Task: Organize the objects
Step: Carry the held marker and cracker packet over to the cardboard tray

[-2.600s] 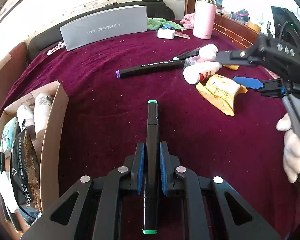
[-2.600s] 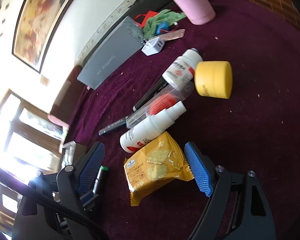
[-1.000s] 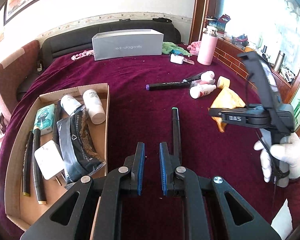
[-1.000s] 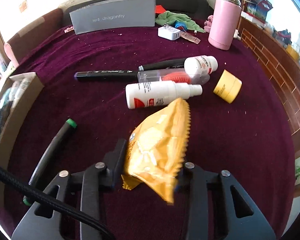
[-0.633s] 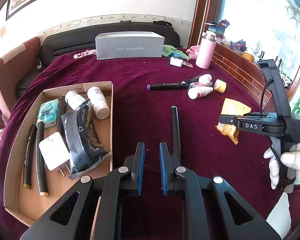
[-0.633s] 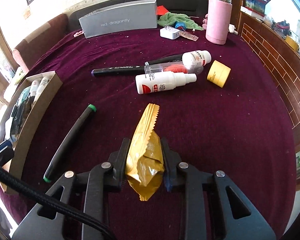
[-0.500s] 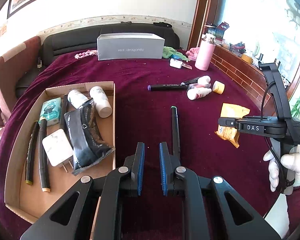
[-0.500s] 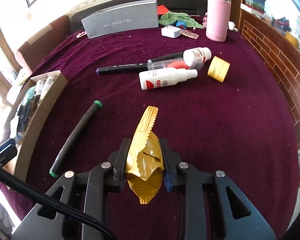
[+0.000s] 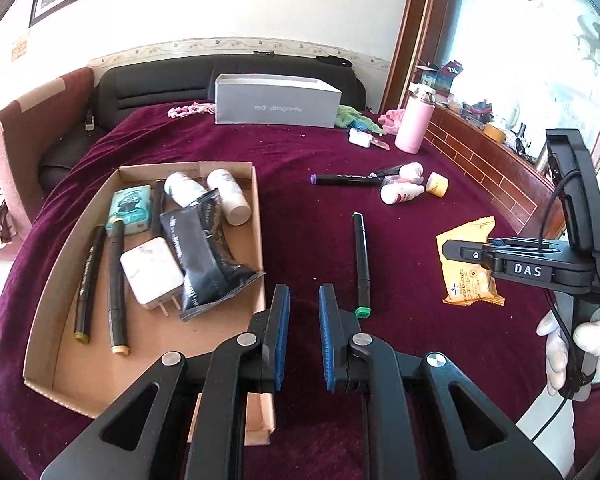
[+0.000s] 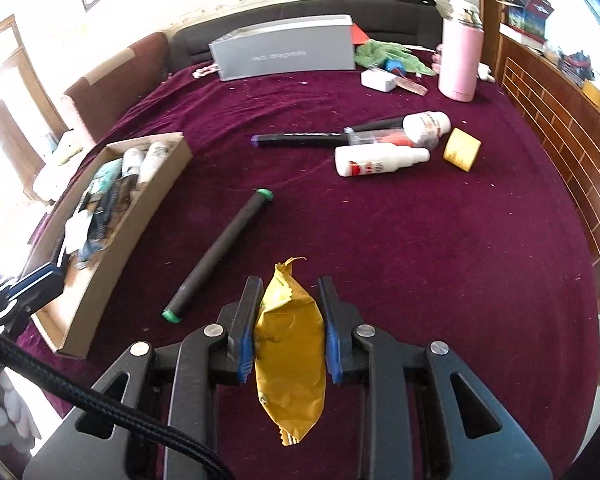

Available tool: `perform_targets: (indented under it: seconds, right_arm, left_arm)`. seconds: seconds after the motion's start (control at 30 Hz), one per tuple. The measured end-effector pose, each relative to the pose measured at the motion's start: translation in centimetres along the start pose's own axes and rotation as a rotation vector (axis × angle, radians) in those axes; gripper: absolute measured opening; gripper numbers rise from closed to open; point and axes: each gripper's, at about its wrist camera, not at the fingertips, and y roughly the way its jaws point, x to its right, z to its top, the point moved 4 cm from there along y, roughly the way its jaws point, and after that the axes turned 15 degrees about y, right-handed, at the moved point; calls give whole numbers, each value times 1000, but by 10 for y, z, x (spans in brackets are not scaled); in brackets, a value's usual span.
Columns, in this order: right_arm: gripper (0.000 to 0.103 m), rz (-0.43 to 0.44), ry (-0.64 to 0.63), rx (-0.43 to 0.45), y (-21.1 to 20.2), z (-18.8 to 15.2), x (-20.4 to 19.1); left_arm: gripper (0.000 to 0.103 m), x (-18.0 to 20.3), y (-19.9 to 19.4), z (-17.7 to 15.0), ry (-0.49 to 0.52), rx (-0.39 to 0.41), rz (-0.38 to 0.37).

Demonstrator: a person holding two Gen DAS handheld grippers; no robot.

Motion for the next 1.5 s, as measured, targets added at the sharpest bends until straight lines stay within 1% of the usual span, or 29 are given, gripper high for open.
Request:
perform_targets:
  seconds: [0.2,0.37,0.43,0.57,0.67,0.77,0.87,0.9,1.0,1.07,1.17,1.3,1.33,1.43,1.5]
  right_arm:
    - [25,65,-36,6,-15,-5,-30]
    - [25,116,-73,8,-25,-6,-60]
    - [25,141,-87,2,-26,-6,-73]
    - [25,190,-107,-23,-22,-6,-98]
    - [25,218,-131,-46,-16,-9,-119]
    - [25,243,-154,-70,-10,-14,-139]
    - [25,272,-152,-67,-10,-12,-149]
    - [25,280,-143,-65,-11,-10,-148]
    - [25,296,-91,-59,-15,-1,-132]
    - [25,280,-40,-42,-17,6,-111]
    - [25,263,47,-25,-21,13,-72]
    - [25,249,159,-3,-27,17,-19]
    - [25,252,179,-2,-29,18,-9]
    - [25,255,231,10,-32,18,17]
    - [25,267,249,14,-34,18,28]
  left_arm:
    - [12,-15,-13,-7,-35,19,2]
    - [12,-37,-26,-13,-84,44,8]
    - [12,-46,-31,-16,-102,52,10]
    - [12,-72,-41,-25,-140,67,45]
    - [12,-89,-45,-34,-170,84,51]
    - [12,-97,-46,-38,-189,94,26]
    - [12,-89,-44,-29,-168,107,-44]
    - [12,-84,-43,-25,-155,108,-54]
    - [13,-49,-31,-2,-49,102,-108]
    - [13,-22,-18,17,28,90,-120]
    - [13,10,12,41,98,38,-124]
    - [13,42,63,59,157,-55,-114]
    - [13,49,79,62,172,-89,-95]
    - [13,64,108,66,209,-144,-62]
    - [13,69,127,64,233,-191,-15]
